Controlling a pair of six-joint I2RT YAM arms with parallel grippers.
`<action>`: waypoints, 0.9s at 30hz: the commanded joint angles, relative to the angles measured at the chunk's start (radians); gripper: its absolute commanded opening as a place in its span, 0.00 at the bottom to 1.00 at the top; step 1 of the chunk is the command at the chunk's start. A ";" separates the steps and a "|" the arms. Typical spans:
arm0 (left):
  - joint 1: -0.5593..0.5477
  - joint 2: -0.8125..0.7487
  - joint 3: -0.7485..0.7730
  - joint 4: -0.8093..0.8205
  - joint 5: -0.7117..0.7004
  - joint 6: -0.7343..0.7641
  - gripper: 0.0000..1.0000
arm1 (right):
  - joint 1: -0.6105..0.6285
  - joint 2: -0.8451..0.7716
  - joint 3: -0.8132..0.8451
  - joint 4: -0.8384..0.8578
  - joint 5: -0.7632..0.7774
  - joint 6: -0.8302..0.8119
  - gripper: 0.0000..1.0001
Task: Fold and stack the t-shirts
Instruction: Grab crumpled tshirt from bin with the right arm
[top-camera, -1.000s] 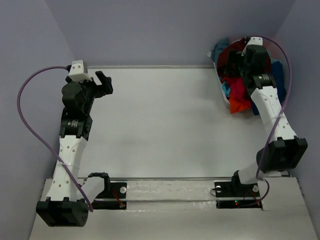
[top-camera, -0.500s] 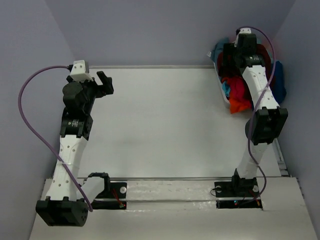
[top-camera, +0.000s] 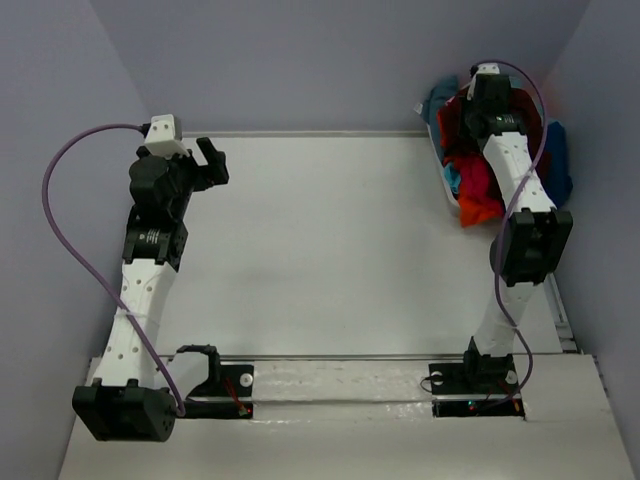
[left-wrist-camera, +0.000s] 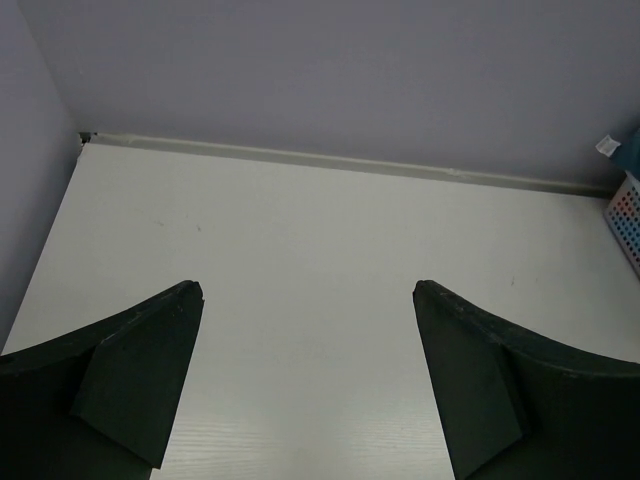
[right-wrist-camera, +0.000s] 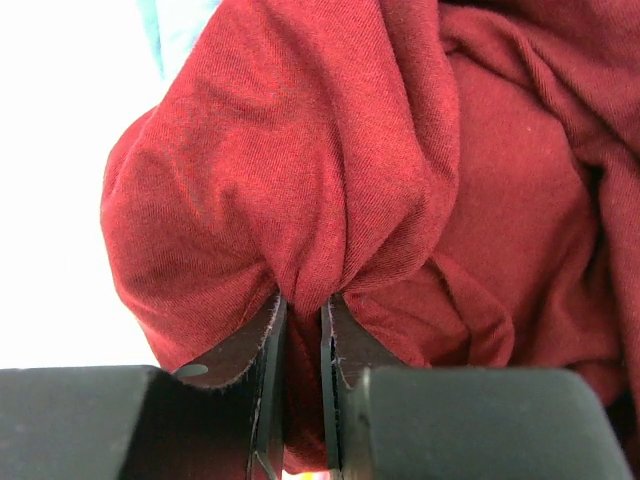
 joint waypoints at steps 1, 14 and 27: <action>-0.003 -0.010 0.051 0.040 -0.008 0.015 0.99 | -0.015 -0.131 -0.063 0.111 -0.008 -0.001 0.07; -0.003 -0.018 0.054 0.039 0.063 -0.005 0.99 | -0.015 -0.412 0.110 0.203 -0.097 -0.063 0.07; -0.003 -0.044 0.046 0.053 0.110 -0.030 0.99 | 0.004 -0.608 0.107 0.173 -0.260 -0.073 0.07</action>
